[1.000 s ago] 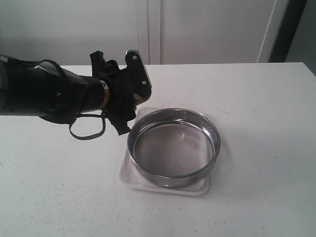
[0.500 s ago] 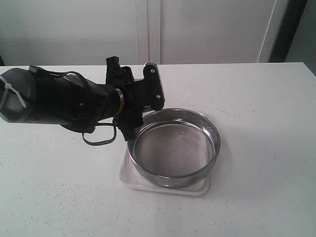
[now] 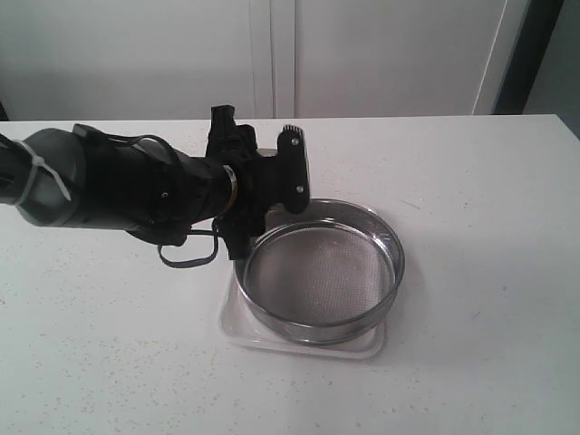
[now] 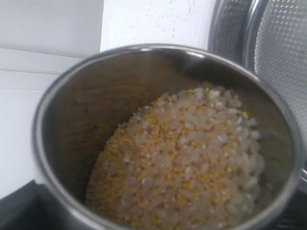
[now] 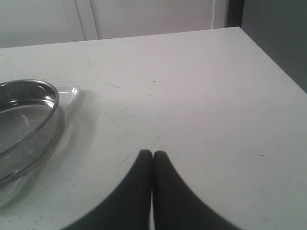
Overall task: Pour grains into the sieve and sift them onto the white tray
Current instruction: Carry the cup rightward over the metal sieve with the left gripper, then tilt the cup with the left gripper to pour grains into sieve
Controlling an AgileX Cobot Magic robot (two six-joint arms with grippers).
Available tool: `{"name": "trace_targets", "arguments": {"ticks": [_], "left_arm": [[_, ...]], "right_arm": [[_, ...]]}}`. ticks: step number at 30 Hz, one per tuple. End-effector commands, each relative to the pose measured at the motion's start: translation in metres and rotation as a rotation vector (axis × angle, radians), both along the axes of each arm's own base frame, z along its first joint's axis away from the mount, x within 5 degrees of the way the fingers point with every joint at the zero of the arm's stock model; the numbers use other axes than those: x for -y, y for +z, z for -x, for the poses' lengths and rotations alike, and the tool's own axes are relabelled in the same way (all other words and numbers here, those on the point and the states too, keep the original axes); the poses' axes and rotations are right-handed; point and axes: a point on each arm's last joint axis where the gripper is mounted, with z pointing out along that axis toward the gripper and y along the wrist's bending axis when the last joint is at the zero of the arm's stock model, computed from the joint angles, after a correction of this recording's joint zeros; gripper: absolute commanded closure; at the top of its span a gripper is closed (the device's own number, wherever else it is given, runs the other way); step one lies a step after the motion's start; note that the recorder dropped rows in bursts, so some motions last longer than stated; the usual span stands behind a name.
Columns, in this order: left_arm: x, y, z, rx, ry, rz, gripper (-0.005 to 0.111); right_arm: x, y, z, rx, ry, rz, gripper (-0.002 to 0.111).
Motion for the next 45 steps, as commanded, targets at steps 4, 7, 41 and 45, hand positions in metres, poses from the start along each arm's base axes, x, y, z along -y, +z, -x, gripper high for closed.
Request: {"name": "trace_targets", "arguments": {"ticks": [4, 7, 41, 45], "left_arm": [[0.009, -0.008, 0.004, 0.065, -0.025, -0.141, 0.107], [0.011, -0.009, 0.006, 0.07, -0.042, -0.159, 0.107], [0.015, -0.015, 0.008, 0.131, -0.234, -0.385, 0.107], [0.016, -0.015, 0.008, 0.137, -0.267, -0.407, 0.107]], "right_arm": [[0.0, 0.0, 0.0, 0.014, -0.006, -0.002, 0.108], [0.0, 0.0, 0.0, 0.014, -0.006, -0.002, 0.108], [0.0, 0.0, 0.0, 0.014, -0.006, -0.002, 0.108], [0.0, 0.0, 0.0, 0.014, -0.006, -0.002, 0.108]]}}
